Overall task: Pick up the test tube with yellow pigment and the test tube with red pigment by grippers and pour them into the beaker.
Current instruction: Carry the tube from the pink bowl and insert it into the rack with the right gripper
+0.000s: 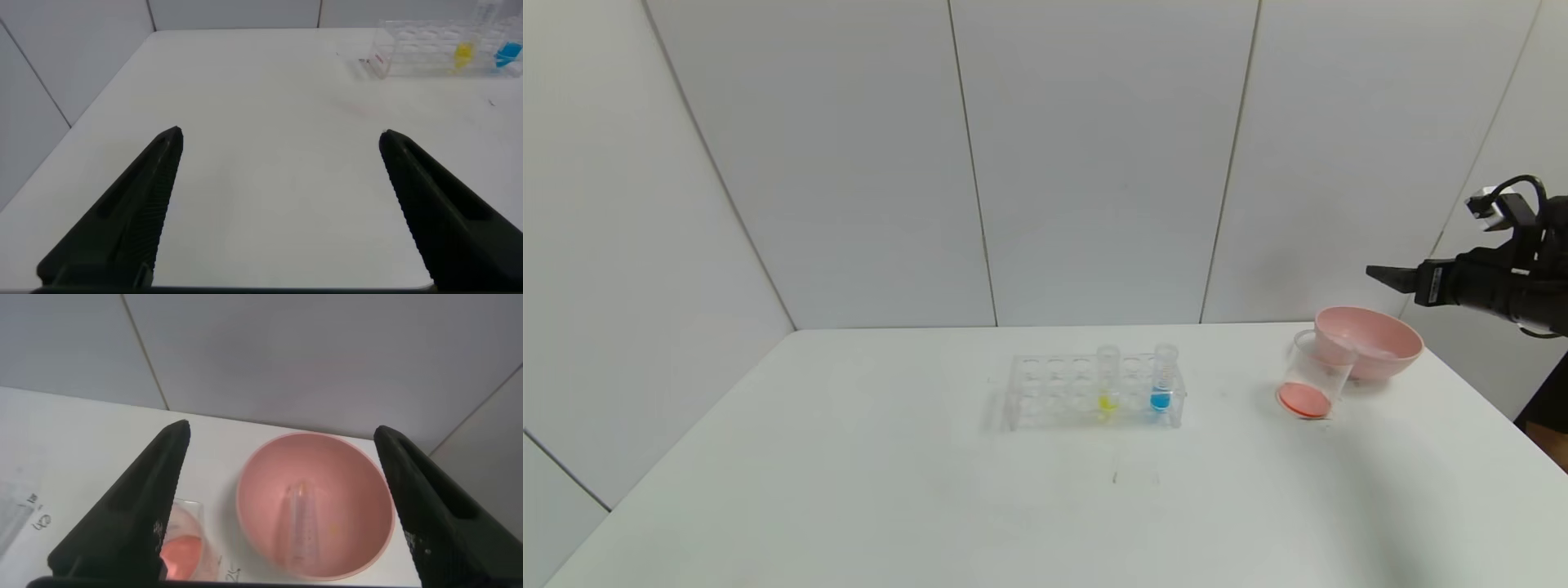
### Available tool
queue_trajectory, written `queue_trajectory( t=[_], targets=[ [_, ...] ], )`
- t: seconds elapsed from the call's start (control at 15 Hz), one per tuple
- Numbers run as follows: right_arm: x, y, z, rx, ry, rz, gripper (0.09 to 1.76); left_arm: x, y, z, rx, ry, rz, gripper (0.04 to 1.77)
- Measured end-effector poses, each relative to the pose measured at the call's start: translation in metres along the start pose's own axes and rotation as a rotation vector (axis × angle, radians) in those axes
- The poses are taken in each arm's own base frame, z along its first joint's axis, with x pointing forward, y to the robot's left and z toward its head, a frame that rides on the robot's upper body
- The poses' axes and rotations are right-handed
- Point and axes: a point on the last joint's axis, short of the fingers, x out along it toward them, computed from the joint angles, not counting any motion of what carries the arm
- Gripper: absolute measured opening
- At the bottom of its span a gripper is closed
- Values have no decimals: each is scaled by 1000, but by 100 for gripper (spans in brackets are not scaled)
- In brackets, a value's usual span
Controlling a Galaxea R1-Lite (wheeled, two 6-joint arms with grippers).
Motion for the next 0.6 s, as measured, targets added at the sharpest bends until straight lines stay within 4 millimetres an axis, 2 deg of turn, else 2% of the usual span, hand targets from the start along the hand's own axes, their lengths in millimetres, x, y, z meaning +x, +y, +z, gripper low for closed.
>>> queue_trajectory(
  t=[0.33, 0.6],
  targets=[
    [-36, 85, 32, 88, -52, -94, 166, 0, 0, 0, 0, 0, 0, 172],
    [-77, 142, 40, 70, -24, -123, 168, 0, 0, 0, 0, 0, 0, 172]
  ],
)
